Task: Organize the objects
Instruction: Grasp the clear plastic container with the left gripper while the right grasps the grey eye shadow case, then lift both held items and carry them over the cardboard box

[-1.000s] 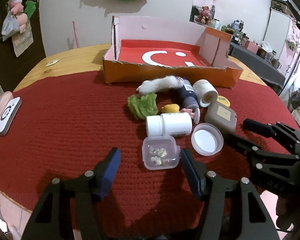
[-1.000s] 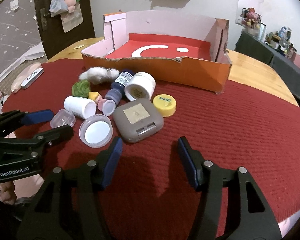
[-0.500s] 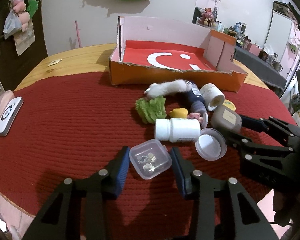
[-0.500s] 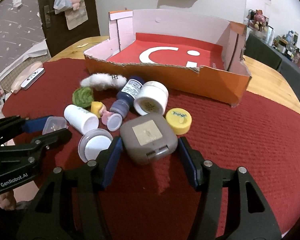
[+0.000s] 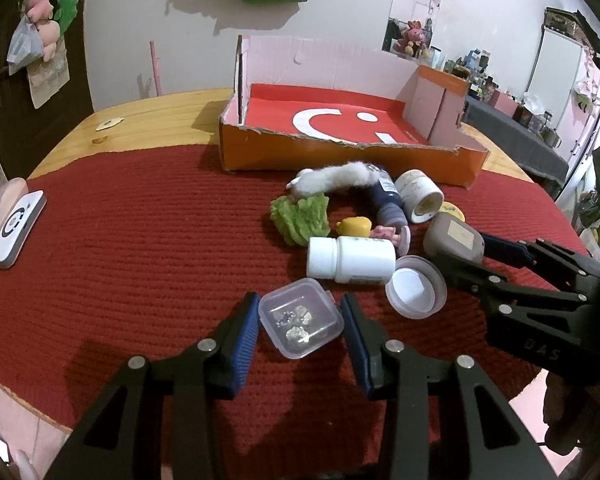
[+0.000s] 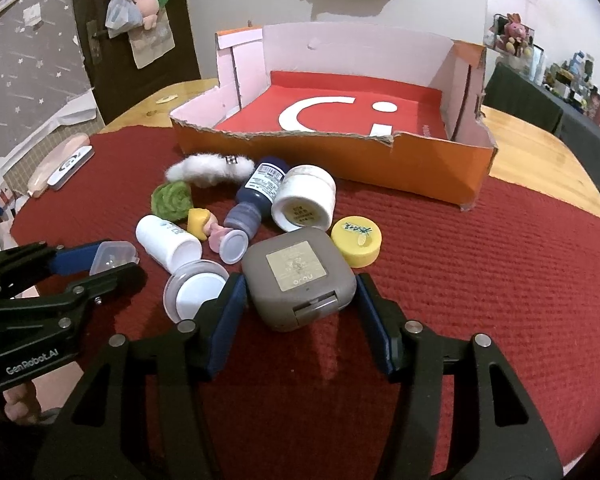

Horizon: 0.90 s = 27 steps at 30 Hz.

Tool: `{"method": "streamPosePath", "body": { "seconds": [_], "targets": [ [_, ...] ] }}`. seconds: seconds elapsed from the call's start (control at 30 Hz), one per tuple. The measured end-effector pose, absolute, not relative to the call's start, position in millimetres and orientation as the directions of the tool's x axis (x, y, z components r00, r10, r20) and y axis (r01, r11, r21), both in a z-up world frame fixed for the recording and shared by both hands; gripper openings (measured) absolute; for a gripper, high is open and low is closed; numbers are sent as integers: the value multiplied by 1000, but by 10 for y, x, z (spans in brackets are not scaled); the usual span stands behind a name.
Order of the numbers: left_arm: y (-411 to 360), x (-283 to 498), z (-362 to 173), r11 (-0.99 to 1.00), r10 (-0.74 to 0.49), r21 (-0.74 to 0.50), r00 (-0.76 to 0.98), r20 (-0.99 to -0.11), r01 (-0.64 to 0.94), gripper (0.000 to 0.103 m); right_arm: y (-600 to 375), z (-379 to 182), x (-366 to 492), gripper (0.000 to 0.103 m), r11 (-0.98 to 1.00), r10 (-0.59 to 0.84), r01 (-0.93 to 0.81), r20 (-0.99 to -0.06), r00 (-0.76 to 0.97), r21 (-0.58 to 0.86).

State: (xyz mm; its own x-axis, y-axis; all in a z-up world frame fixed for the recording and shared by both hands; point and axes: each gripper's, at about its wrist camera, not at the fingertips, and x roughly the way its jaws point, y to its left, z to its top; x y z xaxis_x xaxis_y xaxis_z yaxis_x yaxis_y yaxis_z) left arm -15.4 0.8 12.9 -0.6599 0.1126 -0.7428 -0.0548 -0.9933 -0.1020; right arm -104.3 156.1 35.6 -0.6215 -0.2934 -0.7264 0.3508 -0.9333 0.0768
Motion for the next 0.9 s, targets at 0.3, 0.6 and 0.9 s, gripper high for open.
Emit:
{"method": "streamPosePath", "body": {
  "seconds": [0.3,0.6,0.9],
  "targets": [
    [-10,-184,295,-993,113,-95,-694,-711,-64,43,1608,487,-997,54,-935,-303,344,-705,-641,89],
    [35,-341,470,-992,125,-86,-724,-678,-90,43,1622,615,-1017,54,-936,-306,340,-684,-662,91],
    [97,-531,542,-990,140,-83,-729,-670,-114,43,1672,647,-1076,54,-941,-300,326,-685,-664,96]
  ]
}}
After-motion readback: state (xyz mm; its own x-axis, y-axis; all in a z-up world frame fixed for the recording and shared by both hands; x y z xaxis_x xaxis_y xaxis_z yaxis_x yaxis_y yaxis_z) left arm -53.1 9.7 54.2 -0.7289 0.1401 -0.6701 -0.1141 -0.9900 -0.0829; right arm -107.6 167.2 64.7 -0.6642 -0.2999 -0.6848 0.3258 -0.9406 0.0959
